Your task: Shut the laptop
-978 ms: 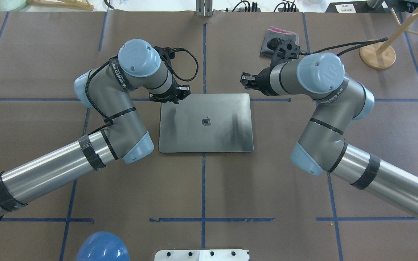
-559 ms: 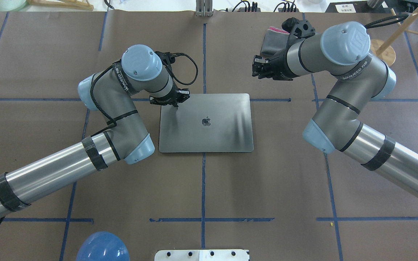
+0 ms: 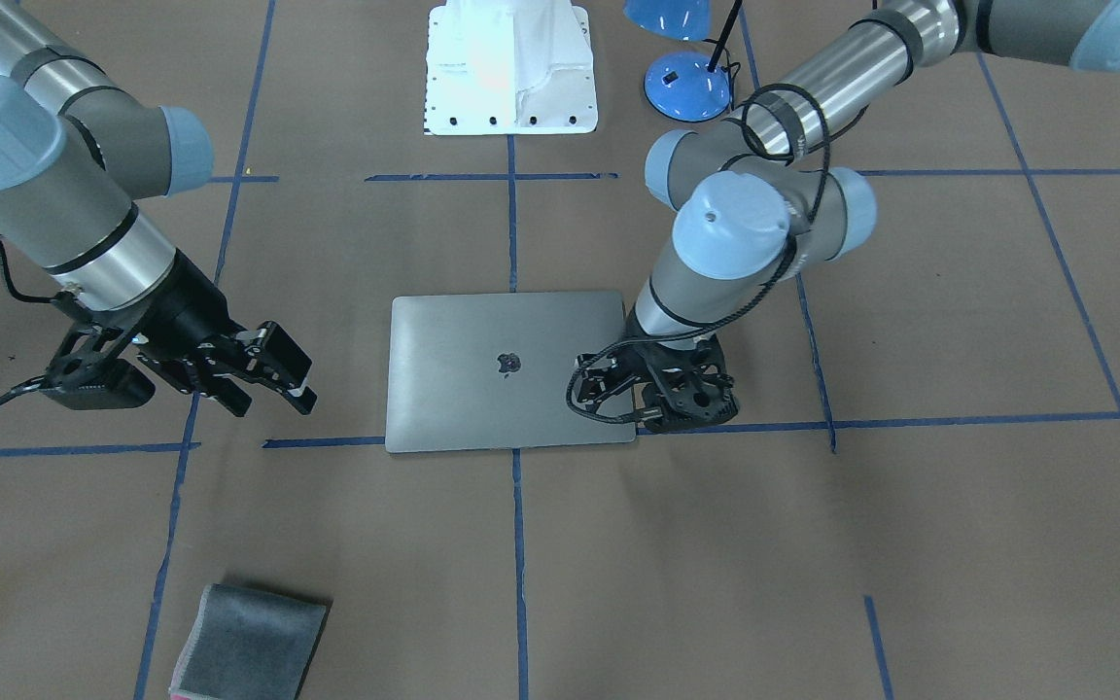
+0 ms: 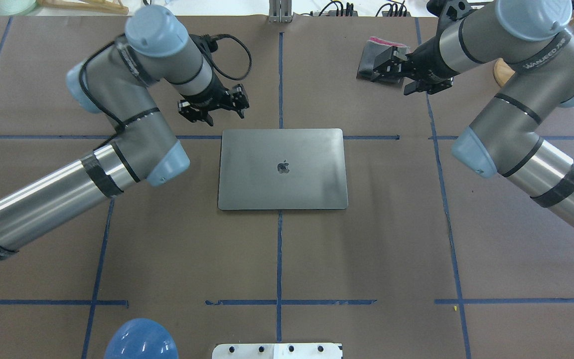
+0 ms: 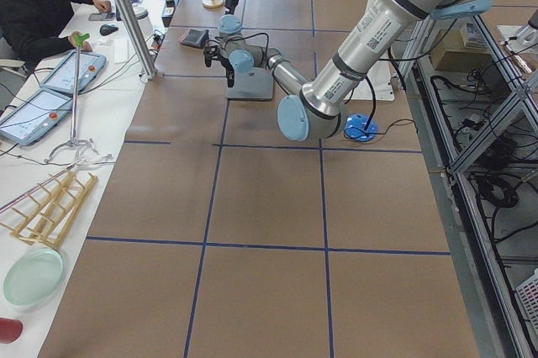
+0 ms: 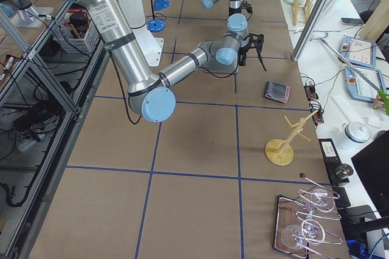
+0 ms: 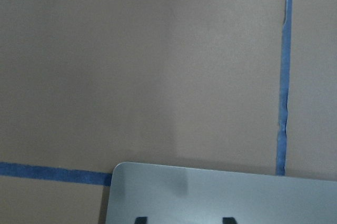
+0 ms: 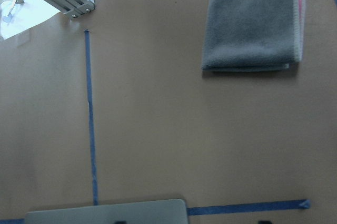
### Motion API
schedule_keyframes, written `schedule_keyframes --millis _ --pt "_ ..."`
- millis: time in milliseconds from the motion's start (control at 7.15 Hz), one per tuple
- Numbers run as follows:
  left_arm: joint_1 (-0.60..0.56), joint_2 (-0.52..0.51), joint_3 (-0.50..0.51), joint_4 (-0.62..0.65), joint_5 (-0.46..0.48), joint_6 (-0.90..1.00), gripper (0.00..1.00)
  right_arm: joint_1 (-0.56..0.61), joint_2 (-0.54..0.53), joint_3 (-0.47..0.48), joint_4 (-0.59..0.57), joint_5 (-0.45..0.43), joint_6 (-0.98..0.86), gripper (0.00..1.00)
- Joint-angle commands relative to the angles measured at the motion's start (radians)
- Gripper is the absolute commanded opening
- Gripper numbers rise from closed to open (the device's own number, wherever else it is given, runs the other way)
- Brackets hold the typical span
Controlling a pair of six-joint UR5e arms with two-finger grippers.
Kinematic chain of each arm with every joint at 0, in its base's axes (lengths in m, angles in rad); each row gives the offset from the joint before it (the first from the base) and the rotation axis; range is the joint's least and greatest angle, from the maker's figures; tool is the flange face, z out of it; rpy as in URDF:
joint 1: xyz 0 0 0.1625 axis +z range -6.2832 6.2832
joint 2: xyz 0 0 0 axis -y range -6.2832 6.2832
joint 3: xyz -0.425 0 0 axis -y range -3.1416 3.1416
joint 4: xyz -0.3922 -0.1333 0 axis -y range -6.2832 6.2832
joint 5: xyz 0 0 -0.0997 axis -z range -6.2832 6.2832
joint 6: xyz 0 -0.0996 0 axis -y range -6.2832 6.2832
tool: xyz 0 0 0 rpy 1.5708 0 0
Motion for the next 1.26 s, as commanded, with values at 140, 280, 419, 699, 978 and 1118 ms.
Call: schedule_keyframes --millis 140,280,419,699,978,1118 --pt "-0.166 0.157 -0.226 0.235 -0.134 0.253 1.0 0.069 -0.084 0.288 -0.562 0.001 -0.523 1.0" --pt "-0.213 0.211 -0.339 0.385 -0.133 0.438 1.0 0.127 -0.231 0.381 -0.578 0.012 -0.654 1.0" --pt "-0.273 0.301 -0.418 0.436 -0.134 0.576 1.0 0.208 -0.358 0.432 -0.566 0.027 -0.771 1.0" --pt "-0.382 0.487 -0.474 0.435 -0.139 0.811 1.0 0.386 -0.515 0.405 -0.568 0.154 -1.054 1.0" --pt "-0.552 0.644 -0.448 0.434 -0.203 1.127 1.0 0.577 -0.595 0.263 -0.568 0.268 -1.312 1.0" --pt "-0.601 0.7 -0.423 0.435 -0.205 1.241 1.0 0.63 -0.597 0.192 -0.566 0.273 -1.399 1.0"
